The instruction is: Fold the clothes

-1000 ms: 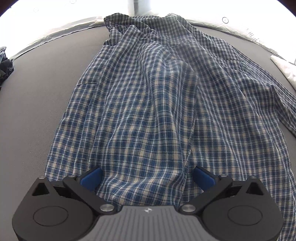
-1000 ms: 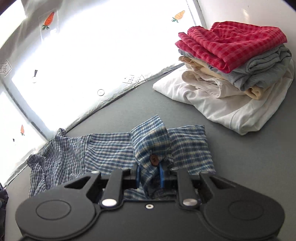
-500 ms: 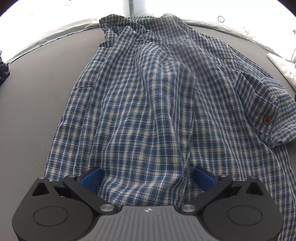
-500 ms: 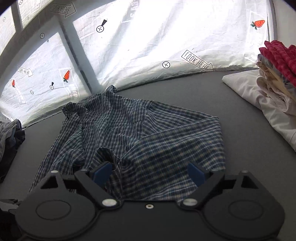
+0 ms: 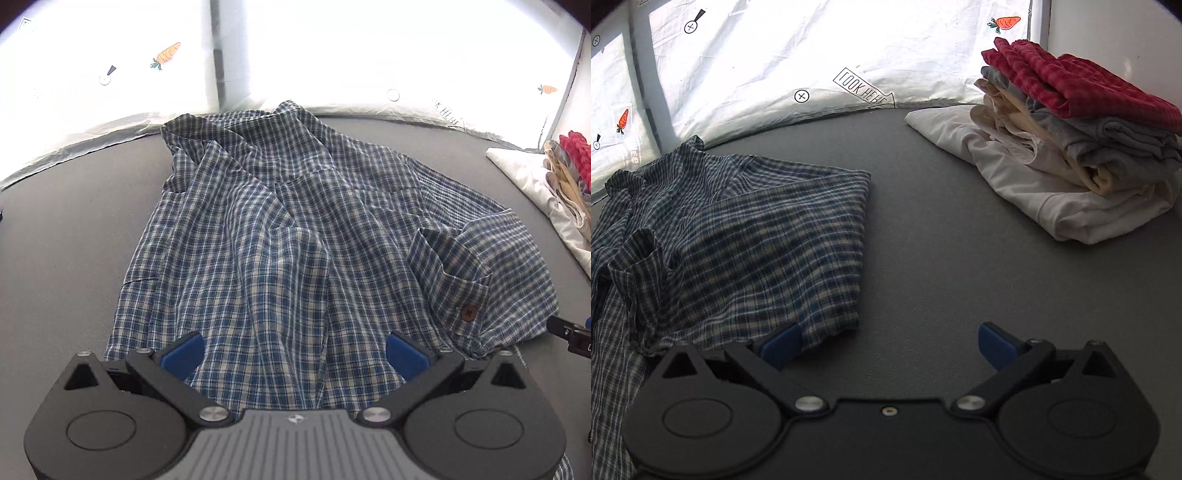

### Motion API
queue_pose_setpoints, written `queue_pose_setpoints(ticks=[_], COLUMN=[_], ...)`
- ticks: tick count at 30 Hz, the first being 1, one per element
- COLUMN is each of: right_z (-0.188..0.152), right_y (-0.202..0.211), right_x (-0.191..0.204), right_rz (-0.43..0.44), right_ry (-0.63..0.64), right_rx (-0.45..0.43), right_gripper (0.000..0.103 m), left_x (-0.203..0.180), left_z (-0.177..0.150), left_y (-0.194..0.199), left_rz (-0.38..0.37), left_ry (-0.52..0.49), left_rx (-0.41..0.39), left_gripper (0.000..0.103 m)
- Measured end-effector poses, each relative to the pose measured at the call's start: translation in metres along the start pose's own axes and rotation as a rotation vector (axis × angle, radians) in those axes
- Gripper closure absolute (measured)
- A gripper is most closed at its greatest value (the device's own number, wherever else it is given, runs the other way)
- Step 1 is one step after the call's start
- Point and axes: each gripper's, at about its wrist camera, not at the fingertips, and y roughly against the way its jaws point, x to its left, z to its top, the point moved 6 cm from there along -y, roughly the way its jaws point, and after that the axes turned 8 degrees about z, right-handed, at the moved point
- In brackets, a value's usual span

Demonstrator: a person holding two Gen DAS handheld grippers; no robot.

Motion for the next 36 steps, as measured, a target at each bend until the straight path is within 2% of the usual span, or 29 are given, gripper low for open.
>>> queue_pose_setpoints(ticks=[3, 7, 13, 16, 17, 19, 20, 21, 22, 23, 24, 28, 31, 34, 36], right_z=[-0.004, -0.004, -0.008, -0.012, -0.014, -0.015, -0.015, -0.015, -0.015, -0.015, -0.015, -0.013, -0.005, -0.001, -0.002], right_y=[-0.002, -0.004, -0.001, 0.001, 0.001, 0.001, 0.001, 0.001, 0.001, 0.001, 0.001, 0.0, -0.002, -0.003, 0.001], right_x=[0.006, 0.008, 0.009, 0.009, 0.009, 0.009, 0.01, 0.009, 0.009, 0.01, 0.01, 0.01, 0.012, 0.018, 0.027], right_rz=[-0.017, -0.019, -0.019, -0.019, -0.019, -0.018, -0.019, -0.019, -0.019, -0.019, -0.019, -0.02, -0.022, -0.014, 0.006], right_ry=[0.047, 0.032, 0.034, 0.044, 0.047, 0.046, 0.049, 0.048, 0.048, 0.048, 0.048, 0.047, 0.034, 0.032, 0.032], right_rx=[0.003, -0.012, -0.067, -0.12, -0.141, -0.145, -0.145, -0.146, -0.146, -0.146, -0.146, -0.13, -0.045, 0.033, 0.051], right_gripper=[0.0, 0.0, 0.0, 0.0, 0.0, 0.0, 0.0, 0.0, 0.0, 0.0, 0.0, 0.0, 0.0, 0.0, 0.0], left_x=[-0.022, -0.06, -0.112, -0.124, -0.126, -0.124, -0.124, -0.122, -0.12, -0.118, -0.115, -0.104, -0.093, -0.077, -0.063], left_z=[0.014, 0.017, 0.014, 0.01, 0.009, 0.008, 0.007, 0.007, 0.006, 0.007, 0.009, 0.023, 0.038, 0.054, 0.063], left_y=[0.005, 0.002, -0.018, -0.03, -0.034, -0.038, -0.039, -0.039, -0.038, -0.036, -0.032, -0.015, 0.004, 0.021, 0.029], left_rz=[-0.095, -0.172, -0.177, -0.145, -0.146, -0.16, -0.166, -0.175, -0.184, -0.185, -0.186, -0.191, -0.177, -0.152, -0.144], left_ry=[-0.014, -0.103, -0.277, -0.334, -0.335, -0.315, -0.307, -0.296, -0.286, -0.275, -0.263, -0.206, -0.198, -0.172, -0.142], left_rx=[-0.047, -0.064, -0.104, -0.108, -0.105, -0.087, -0.082, -0.081, -0.081, -0.089, -0.102, -0.169, -0.238, -0.299, -0.317], left_gripper=[0.0, 0.0, 0.0, 0.004, 0.01, 0.028, 0.045, 0.057, 0.065, 0.08, 0.085, 0.087, 0.097, 0.099, 0.099])
